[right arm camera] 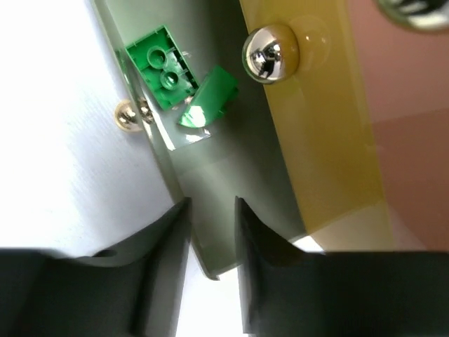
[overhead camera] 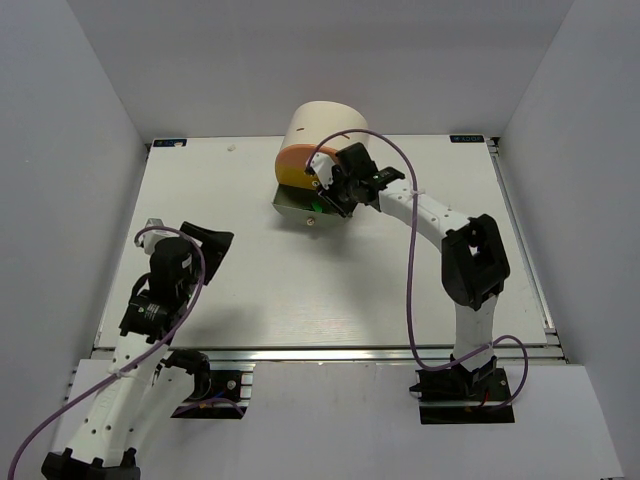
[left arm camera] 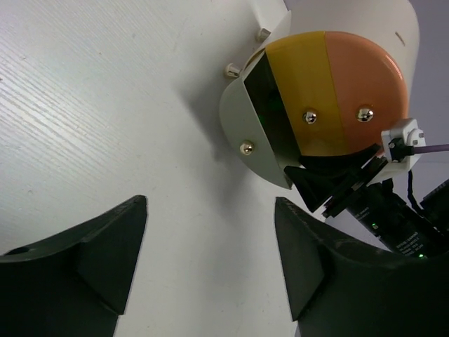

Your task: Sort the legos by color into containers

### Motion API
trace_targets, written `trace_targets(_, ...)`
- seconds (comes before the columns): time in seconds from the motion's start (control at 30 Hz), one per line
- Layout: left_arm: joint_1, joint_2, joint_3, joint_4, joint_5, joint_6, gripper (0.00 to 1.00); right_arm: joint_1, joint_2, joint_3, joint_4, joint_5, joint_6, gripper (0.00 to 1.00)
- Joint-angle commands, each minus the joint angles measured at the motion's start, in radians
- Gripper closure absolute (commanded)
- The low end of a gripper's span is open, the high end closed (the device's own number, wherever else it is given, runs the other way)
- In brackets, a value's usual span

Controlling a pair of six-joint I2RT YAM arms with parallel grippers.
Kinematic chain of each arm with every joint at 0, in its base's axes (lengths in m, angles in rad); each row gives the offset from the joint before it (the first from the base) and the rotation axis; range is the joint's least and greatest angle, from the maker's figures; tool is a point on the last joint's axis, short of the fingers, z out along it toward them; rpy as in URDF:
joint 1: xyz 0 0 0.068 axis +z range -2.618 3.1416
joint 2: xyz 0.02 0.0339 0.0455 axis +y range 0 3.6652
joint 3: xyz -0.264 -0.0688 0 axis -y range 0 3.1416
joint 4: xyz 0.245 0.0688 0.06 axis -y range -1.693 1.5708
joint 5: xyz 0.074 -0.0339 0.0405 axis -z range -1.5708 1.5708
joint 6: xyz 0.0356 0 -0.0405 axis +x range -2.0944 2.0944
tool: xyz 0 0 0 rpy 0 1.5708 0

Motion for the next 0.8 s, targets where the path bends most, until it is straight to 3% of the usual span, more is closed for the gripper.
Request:
trace_targets(0.0, -0.004, 0.001, -0.031, 0.057, 0.034, -0.005, 0.21, -0.011, -0.057, 0.057, -0.015, -0.049, 0.021, 0.67)
trace_targets(0.03, -0.004, 0.003, -0.042, 0.104, 0.068, -0.010, 0.27, -0.021, -0.082, 0.056, -0.012, -0.098, 0.017, 0.76)
trace_targets(0.07, -0.004, 0.016, -0.071, 0.132, 0.086, -0.018, 0.47, -0.023, -0.111, 0.047, -0.004, -0.150, 0.014, 0.93)
trace_targets(0.1, -0.004, 0.026, -0.086, 0.164, 0.109, -0.025, 0.60, -0.026, -0.131, 0.036, 0.002, -0.178, 0.005, 0.99)
trace_targets(0.17, -0.004, 0.067, -0.117, 0.242, 0.163, -0.044, 0.82, -0.040, -0.166, -0.007, 0.036, -0.236, -0.026, 1.00)
trace_targets(0.23, -0.004, 0.096, -0.126, 0.296, 0.195, -0.050, 0.88, -0.051, -0.221, -0.045, 0.031, -0.360, -0.124, 1.00)
trace_targets(0.27, -0.004, 0.119, -0.126, 0.304, 0.195, -0.048, 0.90, -0.054, -0.238, -0.074, 0.004, -0.476, -0.176, 1.00)
trace_targets(0.37, -0.004, 0.135, -0.126, 0.325, 0.243, -0.045, 0.89, -0.046, -0.219, -0.099, -0.163, -0.607, -0.407, 1.00)
trace_targets(0.5, -0.004, 0.110, -0.135, 0.321, 0.242, -0.047, 0.86, -0.040, -0.136, -0.076, -0.242, -0.632, -0.436, 1.00)
trace_targets(0.77, -0.004, 0.035, -0.177, 0.289, 0.220, -0.080, 0.71, 0.011, -0.048, -0.121, 0.026, -0.252, -0.223, 1.00)
